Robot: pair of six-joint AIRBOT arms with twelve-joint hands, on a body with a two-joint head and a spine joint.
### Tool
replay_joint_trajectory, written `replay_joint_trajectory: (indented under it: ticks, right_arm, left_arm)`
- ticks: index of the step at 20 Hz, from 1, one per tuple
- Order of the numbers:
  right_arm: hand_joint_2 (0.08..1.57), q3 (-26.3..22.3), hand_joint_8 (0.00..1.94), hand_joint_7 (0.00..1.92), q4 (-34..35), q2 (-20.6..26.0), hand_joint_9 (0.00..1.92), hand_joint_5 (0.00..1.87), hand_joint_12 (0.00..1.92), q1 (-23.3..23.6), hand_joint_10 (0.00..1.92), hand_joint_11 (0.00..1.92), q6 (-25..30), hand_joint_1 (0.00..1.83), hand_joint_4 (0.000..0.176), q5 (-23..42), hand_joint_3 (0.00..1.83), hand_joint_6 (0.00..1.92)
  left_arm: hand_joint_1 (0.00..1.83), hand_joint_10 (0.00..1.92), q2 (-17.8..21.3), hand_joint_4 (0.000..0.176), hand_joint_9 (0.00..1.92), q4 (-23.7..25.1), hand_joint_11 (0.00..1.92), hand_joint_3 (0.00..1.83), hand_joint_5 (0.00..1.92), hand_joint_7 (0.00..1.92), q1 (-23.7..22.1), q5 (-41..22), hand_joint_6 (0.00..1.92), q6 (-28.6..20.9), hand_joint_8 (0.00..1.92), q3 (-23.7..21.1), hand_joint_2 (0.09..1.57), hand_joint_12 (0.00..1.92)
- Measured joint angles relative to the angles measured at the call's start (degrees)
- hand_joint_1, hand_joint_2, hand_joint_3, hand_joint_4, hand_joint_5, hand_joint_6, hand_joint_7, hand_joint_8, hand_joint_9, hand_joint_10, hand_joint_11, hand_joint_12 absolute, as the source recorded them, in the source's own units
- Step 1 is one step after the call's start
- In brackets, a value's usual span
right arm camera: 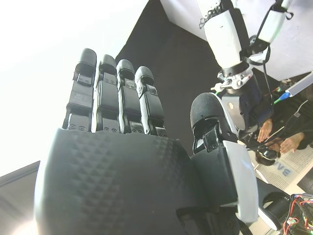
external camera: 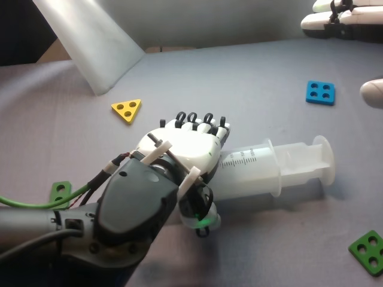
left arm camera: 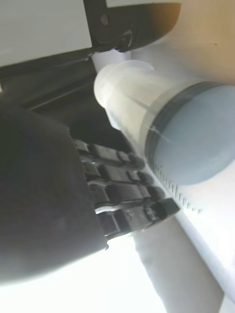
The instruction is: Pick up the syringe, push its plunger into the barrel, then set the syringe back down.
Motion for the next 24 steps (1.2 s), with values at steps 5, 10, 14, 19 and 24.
replay_joint_trajectory:
  ticks: [5, 10, 14, 19, 24]
  right_arm:
    - [1.46, 0.00, 0.00, 0.12, 0.00, 0.00, 0.11, 0.15, 0.41, 0.00, 0.00, 0.00, 0.00, 0.00, 0.000, 0.00, 0.00, 0.00]
    - [1.46, 0.00, 0.00, 0.11, 0.00, 0.00, 0.09, 0.14, 0.38, 0.00, 0.00, 0.00, 0.00, 0.00, 0.000, 0.07, 0.00, 0.00]
    - [1.45, 0.00, 0.00, 0.14, 0.00, 0.00, 0.12, 0.16, 0.41, 0.00, 0.01, 0.00, 0.00, 0.00, 0.000, 0.07, 0.00, 0.00]
    - [1.45, 0.00, 0.00, 0.14, 0.00, 0.00, 0.12, 0.16, 0.43, 0.00, 0.00, 0.00, 0.00, 0.00, 0.000, 0.15, 0.00, 0.00]
    - [1.45, 0.00, 0.00, 0.15, 0.00, 0.00, 0.12, 0.17, 0.43, 0.00, 0.00, 0.00, 0.00, 0.00, 0.000, 0.20, 0.00, 0.00]
  left_arm:
    - [1.10, 0.00, -1.95, 0.000, 0.00, -0.42, 0.00, 0.00, 0.00, 0.00, 0.42, -0.26, 0.00, 0.57, 0.00, 2.60, 0.94, 0.35]
    - [1.09, 0.00, -2.84, 0.000, 0.00, -0.17, 0.00, 0.00, 0.00, 0.00, 1.55, -0.44, 0.00, 0.79, 0.00, 3.72, 0.95, 0.36]
    - [1.10, 0.00, -3.13, 0.000, 0.00, 0.44, 0.00, 0.00, 0.00, 0.00, 1.66, -0.66, 0.00, 0.74, 0.00, 4.15, 0.94, 0.35]
    - [1.10, 0.00, -3.26, 0.000, 0.00, 0.76, 0.00, 0.00, 0.00, 0.00, 1.66, -0.66, 0.00, 0.70, 0.00, 4.57, 0.94, 0.36]
    - [1.05, 0.01, -3.56, 0.000, 0.14, 1.18, 0.00, 0.00, 0.15, 0.15, 1.79, -0.87, 0.01, 0.55, 0.01, 4.81, 0.98, 0.59]
